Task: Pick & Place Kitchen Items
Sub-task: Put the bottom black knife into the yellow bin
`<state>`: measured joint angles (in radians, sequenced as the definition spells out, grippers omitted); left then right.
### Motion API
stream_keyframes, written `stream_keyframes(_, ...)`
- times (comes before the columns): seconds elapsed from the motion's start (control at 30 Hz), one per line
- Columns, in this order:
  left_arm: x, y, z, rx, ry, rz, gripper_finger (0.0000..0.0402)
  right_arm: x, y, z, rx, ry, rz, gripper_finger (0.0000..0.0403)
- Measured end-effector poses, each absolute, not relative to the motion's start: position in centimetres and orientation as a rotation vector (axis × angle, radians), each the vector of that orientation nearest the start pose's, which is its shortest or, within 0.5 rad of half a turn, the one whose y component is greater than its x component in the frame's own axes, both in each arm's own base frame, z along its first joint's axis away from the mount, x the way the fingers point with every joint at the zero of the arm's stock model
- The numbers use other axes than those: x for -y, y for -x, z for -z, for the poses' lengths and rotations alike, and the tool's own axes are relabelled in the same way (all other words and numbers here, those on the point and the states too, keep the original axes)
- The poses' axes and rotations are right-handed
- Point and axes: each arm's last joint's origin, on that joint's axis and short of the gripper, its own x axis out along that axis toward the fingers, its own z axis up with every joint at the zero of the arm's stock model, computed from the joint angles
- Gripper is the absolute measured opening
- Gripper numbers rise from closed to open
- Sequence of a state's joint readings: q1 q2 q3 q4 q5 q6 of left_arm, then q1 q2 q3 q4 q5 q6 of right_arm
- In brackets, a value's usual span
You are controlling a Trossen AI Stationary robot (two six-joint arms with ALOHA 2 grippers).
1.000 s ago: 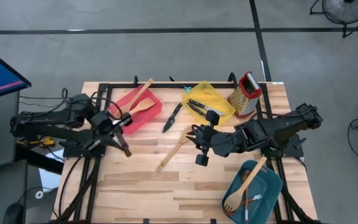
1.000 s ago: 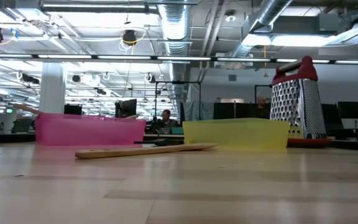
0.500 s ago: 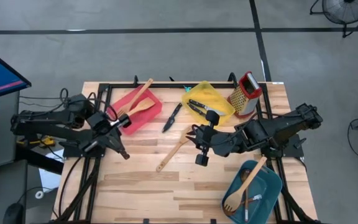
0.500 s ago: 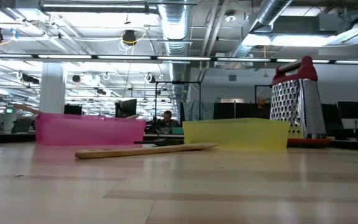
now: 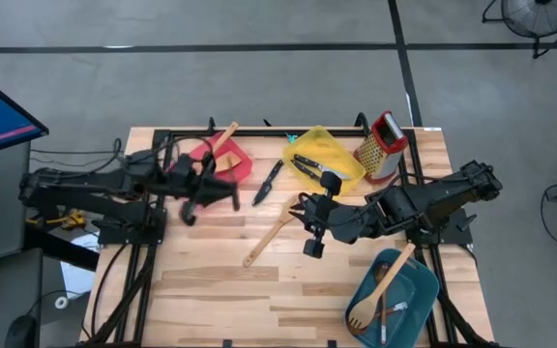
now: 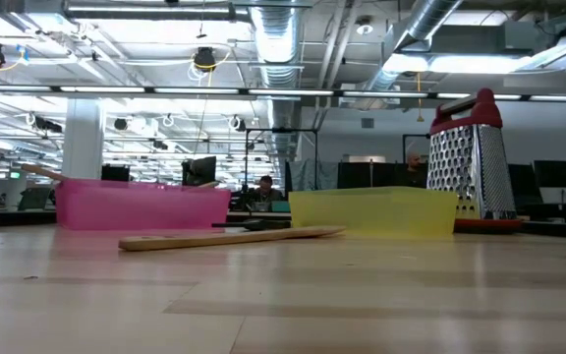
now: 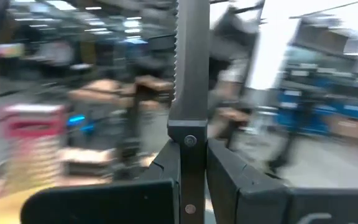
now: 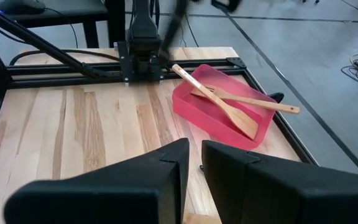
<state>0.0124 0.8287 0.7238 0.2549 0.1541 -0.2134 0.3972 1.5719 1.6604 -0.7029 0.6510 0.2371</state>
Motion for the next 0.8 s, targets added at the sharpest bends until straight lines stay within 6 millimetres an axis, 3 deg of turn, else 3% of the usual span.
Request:
stream_keyframes(0.27, -0.7, -22.0, -32.0, 0.024, 0.212, -0.169, 0.0024, -11.3, -31.4, -39.7, -0.499, 0.078, 0.305, 0.0056)
stream_keyframes(0.47, -0.8, -22.9, -31.8, 0.056, 0.208, -0.191, 0.0024, -10.9, -31.6, -39.5, -0.48, -0.025, 0.368, 0.0056)
stream_keyframes(0.63, -0.6, -22.8, -33.0, 0.169, 0.192, -0.102, 0.0024, -9.9, -33.9, -37.3, -0.529, -0.038, 0.441, 0.0077)
stream_keyframes(0.8, -0.5, -22.6, -33.4, 0.197, 0.189, -0.059, 0.0024, -9.2, -37.1, -35.1, -0.525, -0.004, 0.44, 0.0146)
